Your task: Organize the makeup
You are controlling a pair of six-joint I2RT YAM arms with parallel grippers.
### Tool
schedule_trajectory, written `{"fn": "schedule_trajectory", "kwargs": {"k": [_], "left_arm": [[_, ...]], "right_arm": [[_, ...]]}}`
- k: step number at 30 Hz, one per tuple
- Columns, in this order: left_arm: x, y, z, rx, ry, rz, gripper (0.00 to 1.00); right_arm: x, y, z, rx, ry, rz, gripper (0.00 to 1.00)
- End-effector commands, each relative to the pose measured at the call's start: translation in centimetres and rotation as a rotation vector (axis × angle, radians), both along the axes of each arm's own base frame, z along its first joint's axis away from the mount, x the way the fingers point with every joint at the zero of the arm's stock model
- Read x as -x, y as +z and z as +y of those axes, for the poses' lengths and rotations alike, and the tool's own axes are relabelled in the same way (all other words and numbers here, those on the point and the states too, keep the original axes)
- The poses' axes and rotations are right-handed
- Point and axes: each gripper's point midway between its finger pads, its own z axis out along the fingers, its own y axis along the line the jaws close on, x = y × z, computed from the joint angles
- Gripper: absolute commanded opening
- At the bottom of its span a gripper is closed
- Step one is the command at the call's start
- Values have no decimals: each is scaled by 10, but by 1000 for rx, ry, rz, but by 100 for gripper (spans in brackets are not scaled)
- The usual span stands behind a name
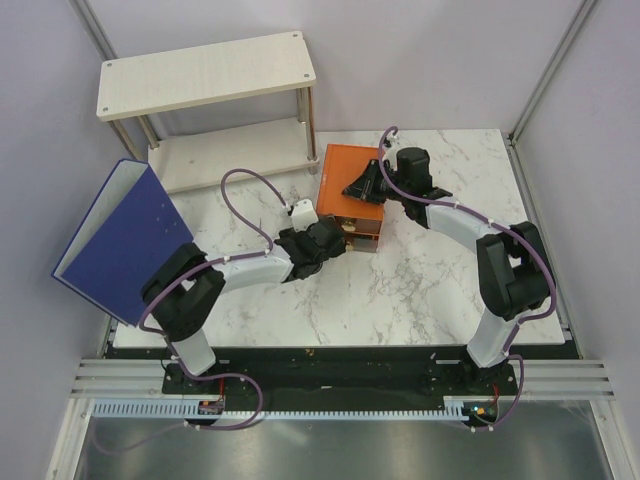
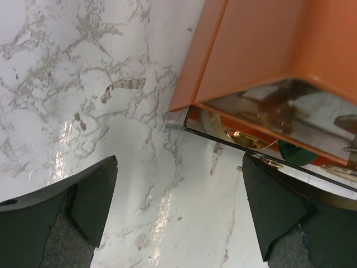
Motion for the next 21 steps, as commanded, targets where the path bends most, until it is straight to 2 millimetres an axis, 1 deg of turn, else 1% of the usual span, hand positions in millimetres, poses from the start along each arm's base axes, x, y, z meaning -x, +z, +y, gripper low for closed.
{"fn": "schedule_trajectory", "kwargs": {"k": [1,3,6,9,12,14,15,16,18,19,20,21], "left_arm": [[-43,44,-13,119,137,-199,99],[-49,51,-17,147,145,-232,99],[-53,58,-23,192,148,-260,99],[-52,58,-25,204,142,-259,99],[-44,54,-16,196,150,-233,99],[-36,58,-7,187,150,-235,99],[-29,54,0,162,147,-226,99],[-26,67,5,172,147,-250,99],[-17,71,13,147,134,-263,99],[-14,77,18,106,107,-280,99],[-11,93,21,108,91,-305,99],[-8,98,25,87,66,-312,99]], "right_arm": [[33,-70,-21,134,-4,215,19],[33,-71,-21,134,-2,216,19],[33,-70,-21,133,-2,215,19],[32,-69,-21,133,-3,213,19],[31,-68,-21,132,-5,210,19],[31,-68,-21,131,-5,211,19],[30,-67,-21,131,-5,207,19],[29,-68,-22,133,-7,207,19],[28,-68,-22,135,-9,204,19],[27,-67,-22,134,-10,203,19],[25,-64,-22,130,-13,197,19],[25,-63,-21,130,-9,192,19]]}}
